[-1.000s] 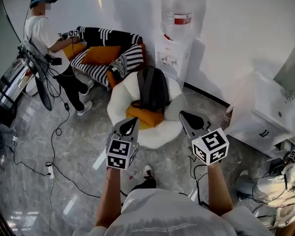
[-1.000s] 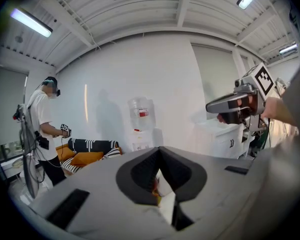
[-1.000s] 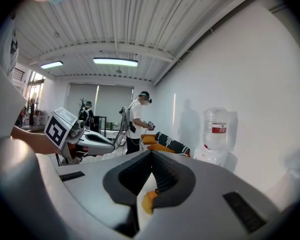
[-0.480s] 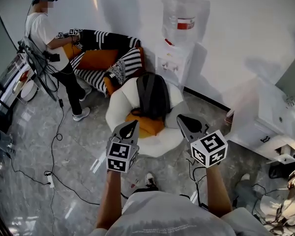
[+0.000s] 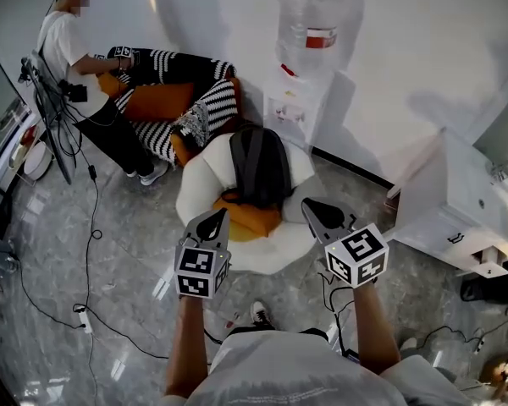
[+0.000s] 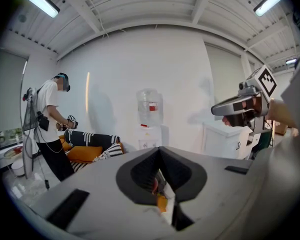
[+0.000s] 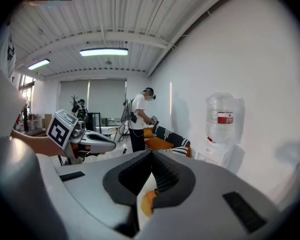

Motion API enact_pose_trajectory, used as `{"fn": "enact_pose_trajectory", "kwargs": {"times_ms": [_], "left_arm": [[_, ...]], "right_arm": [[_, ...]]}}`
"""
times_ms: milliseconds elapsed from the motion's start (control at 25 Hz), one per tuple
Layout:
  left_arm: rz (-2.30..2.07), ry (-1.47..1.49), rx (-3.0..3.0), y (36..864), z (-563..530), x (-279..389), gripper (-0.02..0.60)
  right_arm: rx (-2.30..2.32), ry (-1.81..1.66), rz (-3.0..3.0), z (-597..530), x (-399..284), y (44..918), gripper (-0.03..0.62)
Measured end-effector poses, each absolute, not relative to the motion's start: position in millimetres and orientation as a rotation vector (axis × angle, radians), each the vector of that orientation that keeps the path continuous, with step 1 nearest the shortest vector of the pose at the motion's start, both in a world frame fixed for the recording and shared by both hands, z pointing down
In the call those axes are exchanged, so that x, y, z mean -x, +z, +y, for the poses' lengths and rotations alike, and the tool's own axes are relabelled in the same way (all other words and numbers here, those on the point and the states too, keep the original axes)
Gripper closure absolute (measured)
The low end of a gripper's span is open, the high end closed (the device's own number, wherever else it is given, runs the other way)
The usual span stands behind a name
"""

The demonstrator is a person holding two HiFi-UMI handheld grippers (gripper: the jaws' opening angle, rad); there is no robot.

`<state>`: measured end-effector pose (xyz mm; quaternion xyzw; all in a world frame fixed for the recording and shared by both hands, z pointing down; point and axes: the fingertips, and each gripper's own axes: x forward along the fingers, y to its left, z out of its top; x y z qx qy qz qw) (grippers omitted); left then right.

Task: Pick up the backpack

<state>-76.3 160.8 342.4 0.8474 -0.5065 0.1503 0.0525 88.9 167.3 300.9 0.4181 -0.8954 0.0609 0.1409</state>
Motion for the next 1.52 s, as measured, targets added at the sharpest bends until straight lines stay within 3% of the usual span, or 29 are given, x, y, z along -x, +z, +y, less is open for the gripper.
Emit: {"fn": "enact_pose_trajectory", "kwargs": {"times_ms": [1520], "left_arm": [[-1.521,0.53,-2.567,338,7,84,0.561]], "right_arm": [[-1.277,0.214,-2.53,4,-83,307,0.592]]}}
